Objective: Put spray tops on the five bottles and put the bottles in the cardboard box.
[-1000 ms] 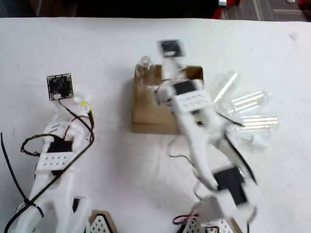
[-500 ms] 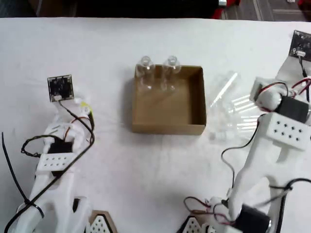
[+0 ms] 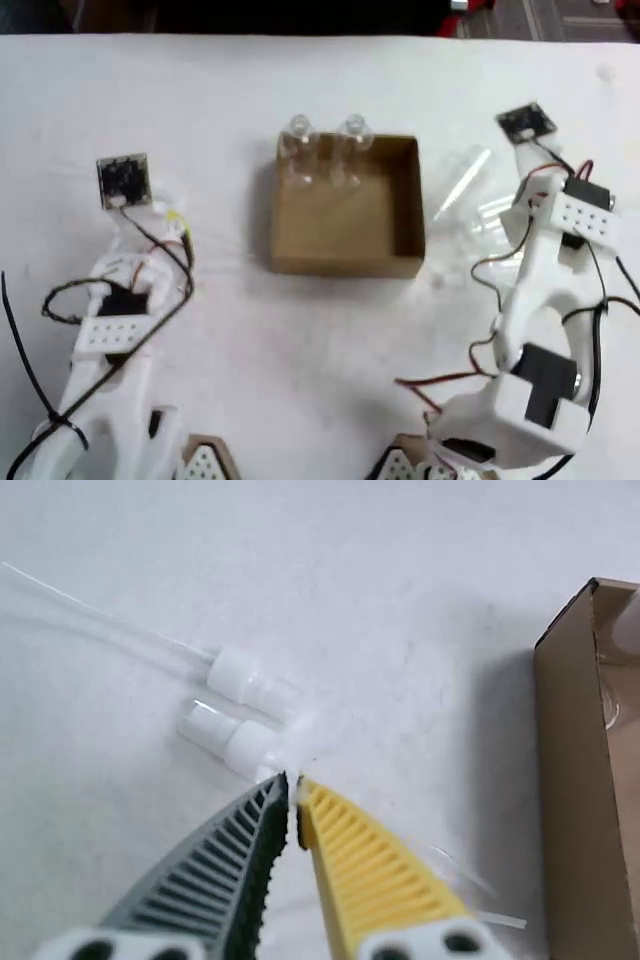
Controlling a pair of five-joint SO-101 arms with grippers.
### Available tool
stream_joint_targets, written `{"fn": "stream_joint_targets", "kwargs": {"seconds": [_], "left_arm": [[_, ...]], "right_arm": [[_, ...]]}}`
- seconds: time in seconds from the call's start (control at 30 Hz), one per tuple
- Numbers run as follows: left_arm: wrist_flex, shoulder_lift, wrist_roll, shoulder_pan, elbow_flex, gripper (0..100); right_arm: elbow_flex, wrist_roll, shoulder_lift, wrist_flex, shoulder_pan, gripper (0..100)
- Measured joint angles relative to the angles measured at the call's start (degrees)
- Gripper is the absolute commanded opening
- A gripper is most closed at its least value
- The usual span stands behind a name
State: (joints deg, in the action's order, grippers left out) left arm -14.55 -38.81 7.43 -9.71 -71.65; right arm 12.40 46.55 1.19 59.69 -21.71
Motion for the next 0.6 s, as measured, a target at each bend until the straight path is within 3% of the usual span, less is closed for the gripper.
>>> {"fn": "stream_joint_targets", "kwargs": {"seconds": [0.17, 0.37, 0.47, 0.6], "left_arm": [[0.0, 0.0, -1.23, 0.97, 0.0, 2], [0.0, 0.0, -2.02, 1.14, 0.0, 2], [0.0, 0.0, -2.29, 1.23, 0.0, 2], [0.0, 0.0, -2.46, 1.23, 0.0, 2]], "right_arm": [[0.0, 12.84, 0.0, 0.35, 0.44, 2.6], [0.0, 33.67, -1.05, 10.2, 4.4, 3.0], [0.0, 40.79, -1.05, 14.07, 5.36, 11.2], [1.76, 43.69, -1.05, 13.36, 5.8, 21.6]]}}
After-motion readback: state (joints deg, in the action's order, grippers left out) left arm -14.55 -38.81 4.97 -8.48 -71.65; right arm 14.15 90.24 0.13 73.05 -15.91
